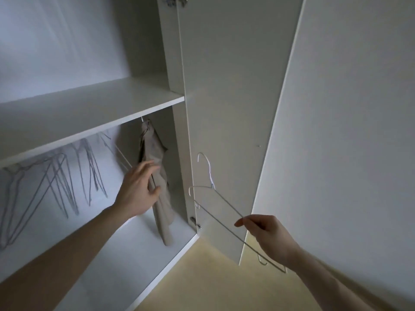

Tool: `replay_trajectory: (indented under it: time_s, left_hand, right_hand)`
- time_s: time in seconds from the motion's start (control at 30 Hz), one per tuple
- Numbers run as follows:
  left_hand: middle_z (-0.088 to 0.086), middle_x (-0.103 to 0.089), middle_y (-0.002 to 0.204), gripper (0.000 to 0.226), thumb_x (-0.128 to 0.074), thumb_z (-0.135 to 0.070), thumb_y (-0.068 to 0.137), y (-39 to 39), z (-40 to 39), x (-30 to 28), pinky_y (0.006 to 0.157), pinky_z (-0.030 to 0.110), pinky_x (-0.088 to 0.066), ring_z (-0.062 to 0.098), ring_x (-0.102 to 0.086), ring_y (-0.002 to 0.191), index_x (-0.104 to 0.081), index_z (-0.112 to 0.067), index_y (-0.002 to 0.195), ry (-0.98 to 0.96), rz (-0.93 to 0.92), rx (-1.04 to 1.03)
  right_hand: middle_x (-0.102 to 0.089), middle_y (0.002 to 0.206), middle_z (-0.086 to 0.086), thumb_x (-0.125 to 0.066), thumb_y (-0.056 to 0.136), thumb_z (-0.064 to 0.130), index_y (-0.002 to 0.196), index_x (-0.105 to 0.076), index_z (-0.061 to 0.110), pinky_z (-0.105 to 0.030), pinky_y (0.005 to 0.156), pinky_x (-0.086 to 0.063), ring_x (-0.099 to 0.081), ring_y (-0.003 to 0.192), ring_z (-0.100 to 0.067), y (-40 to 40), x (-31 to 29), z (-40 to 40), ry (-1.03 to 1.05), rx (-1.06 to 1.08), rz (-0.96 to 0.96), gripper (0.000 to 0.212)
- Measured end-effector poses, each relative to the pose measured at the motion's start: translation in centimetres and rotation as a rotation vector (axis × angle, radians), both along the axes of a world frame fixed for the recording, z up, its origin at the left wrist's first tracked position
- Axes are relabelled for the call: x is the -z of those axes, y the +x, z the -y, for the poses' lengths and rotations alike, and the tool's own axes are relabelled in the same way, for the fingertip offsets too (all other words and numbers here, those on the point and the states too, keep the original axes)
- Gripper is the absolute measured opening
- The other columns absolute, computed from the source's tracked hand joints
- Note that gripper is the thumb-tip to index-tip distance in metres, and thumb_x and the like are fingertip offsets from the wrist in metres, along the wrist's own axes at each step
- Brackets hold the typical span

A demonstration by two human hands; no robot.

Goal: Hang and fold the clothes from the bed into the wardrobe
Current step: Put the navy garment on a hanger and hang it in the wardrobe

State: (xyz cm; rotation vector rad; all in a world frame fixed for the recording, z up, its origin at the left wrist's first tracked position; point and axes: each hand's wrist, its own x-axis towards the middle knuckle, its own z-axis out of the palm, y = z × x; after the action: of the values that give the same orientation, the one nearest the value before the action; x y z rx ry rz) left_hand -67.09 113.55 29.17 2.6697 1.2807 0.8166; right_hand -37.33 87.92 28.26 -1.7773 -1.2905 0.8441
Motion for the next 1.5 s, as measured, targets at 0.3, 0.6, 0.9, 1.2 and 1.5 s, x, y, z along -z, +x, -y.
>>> replay_trajectory:
  time_s: [0.3,0.6,0.9,1.2,1.5]
  left_hand:
    - [-0.015,-0.037,0.150,0.071,-0.075,-0.025,0.090,15.2,15.4,7.5,0.118,0.033,-0.032,0.018,-0.037,0.145,-0.039,-0.032,0.150,-0.377,-0.066,0.372]
    - [-0.019,-0.066,0.106,0.032,-0.070,-0.016,0.093,32.0,40.9,11.4,0.092,0.033,-0.047,0.012,-0.062,0.106,-0.059,-0.047,0.093,-0.558,-0.055,0.609]
    - [-0.016,-0.074,0.083,0.016,-0.070,-0.024,0.096,44.8,59.9,15.5,0.080,0.027,-0.052,0.003,-0.069,0.085,-0.069,-0.027,0.081,-0.728,-0.165,0.747]
    - [-0.009,-0.075,0.084,0.005,-0.075,-0.029,0.086,60.6,72.6,22.0,0.087,0.038,-0.057,0.020,-0.070,0.086,-0.071,-0.031,0.084,-0.913,-0.258,0.872]
    - [-0.003,-0.056,0.124,0.019,-0.065,-0.026,0.095,71.4,84.5,27.3,0.094,0.026,-0.044,0.017,-0.057,0.113,-0.064,-0.026,0.114,-0.903,-0.713,0.954]
  right_hand:
    - [-0.031,0.059,0.001,-0.063,0.098,0.042,0.090,-0.079,0.039,-0.025,0.050,-0.023,-0.026,0.053,-0.015,7.4,-0.5,22.7,-0.079,0.218,0.074,0.019]
    - [-0.034,0.055,0.002,-0.068,0.094,0.038,0.085,-0.081,0.035,-0.030,0.053,-0.021,-0.027,0.056,-0.015,15.6,1.2,52.0,-0.107,0.455,0.096,0.016]
    - [-0.064,0.063,0.012,-0.065,0.098,0.039,0.094,-0.080,0.030,-0.018,0.048,-0.030,-0.043,0.047,-0.005,19.9,6.1,73.8,-0.235,0.884,0.149,0.018]
    - [-0.065,0.061,0.002,-0.060,0.101,0.024,0.087,-0.070,0.035,-0.021,0.048,-0.032,-0.042,0.044,-0.006,25.0,10.9,86.5,-0.306,1.211,0.047,0.020]
    - [-0.053,0.053,0.009,-0.065,0.098,0.020,0.079,-0.069,0.025,-0.025,0.049,-0.032,-0.037,0.043,-0.005,33.3,13.7,95.9,-0.358,1.477,0.004,0.019]
